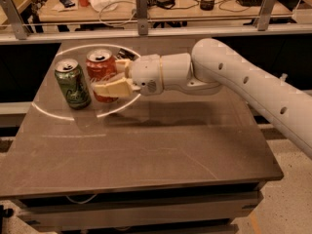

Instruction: Move coke can near green can

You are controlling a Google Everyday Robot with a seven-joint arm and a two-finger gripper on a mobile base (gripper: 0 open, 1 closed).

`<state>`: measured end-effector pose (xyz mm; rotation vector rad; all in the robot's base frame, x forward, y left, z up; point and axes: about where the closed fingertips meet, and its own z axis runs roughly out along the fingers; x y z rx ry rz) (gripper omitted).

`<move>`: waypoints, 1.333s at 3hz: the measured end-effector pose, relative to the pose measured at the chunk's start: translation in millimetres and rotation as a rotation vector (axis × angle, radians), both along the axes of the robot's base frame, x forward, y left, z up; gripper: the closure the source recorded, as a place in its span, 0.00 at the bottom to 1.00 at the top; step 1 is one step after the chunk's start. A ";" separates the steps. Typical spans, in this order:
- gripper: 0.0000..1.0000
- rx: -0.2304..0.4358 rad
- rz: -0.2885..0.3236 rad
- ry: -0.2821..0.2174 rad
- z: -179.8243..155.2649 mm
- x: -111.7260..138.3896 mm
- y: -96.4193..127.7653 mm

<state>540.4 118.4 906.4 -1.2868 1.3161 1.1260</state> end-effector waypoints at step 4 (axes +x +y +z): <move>0.82 -0.019 -0.033 -0.064 -38.2 18.3 39.7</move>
Offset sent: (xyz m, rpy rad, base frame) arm 0.0285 0.0454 -0.0442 -0.0242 -0.0975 -0.0437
